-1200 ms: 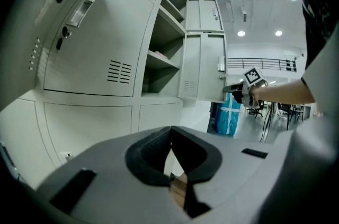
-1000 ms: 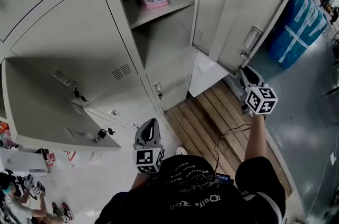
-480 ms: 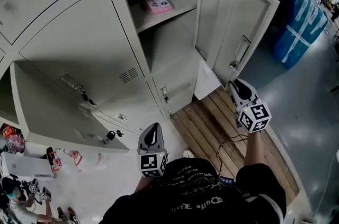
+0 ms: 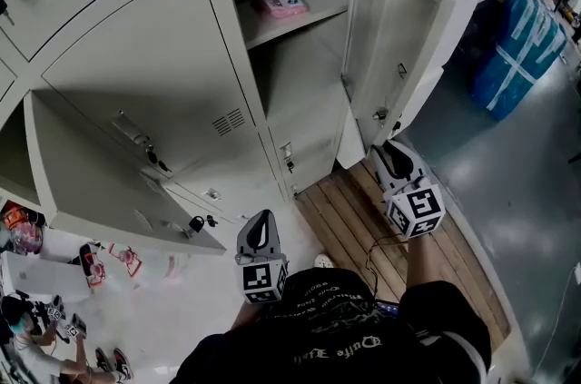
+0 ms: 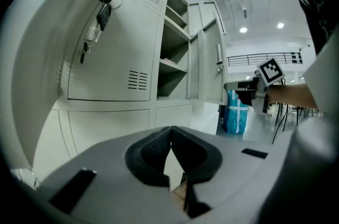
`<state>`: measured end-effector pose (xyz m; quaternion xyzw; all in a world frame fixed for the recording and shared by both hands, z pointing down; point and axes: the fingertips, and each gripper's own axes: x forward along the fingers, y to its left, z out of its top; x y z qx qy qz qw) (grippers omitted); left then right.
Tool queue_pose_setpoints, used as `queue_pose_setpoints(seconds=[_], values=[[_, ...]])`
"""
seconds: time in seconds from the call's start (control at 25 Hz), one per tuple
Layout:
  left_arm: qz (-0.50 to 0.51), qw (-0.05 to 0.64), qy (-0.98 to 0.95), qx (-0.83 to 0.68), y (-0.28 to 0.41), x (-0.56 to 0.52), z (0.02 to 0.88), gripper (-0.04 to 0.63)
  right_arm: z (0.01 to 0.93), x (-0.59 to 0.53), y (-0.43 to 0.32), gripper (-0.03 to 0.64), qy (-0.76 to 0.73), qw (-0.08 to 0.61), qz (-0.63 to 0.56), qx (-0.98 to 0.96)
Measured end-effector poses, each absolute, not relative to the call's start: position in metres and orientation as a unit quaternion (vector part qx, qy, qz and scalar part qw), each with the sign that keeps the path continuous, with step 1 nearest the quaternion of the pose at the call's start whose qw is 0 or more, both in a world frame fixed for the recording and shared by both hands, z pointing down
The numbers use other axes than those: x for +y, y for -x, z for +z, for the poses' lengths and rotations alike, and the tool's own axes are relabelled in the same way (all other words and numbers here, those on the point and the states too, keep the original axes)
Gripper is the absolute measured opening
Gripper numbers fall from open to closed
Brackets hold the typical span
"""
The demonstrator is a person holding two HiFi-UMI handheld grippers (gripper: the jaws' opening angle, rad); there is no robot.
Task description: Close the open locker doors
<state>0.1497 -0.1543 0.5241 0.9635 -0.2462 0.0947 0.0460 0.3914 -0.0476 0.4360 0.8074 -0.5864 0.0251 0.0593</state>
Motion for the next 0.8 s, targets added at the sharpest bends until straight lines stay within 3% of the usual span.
queue_pose_setpoints(seconds=[0.52,0.8], values=[[0.110,0.050,-0.951,-0.286,-0.136,-0.160,0.529,0.008,0.436,-0.097,-0.347,0.076,-0.779,0.069,0.001,-0.623],[0.111,0.050,-0.949,-0.290,-0.135,-0.162,0.532,0.008,0.437,-0.126,-0.331,0.052,-0.765,0.036,0.010,-0.643]])
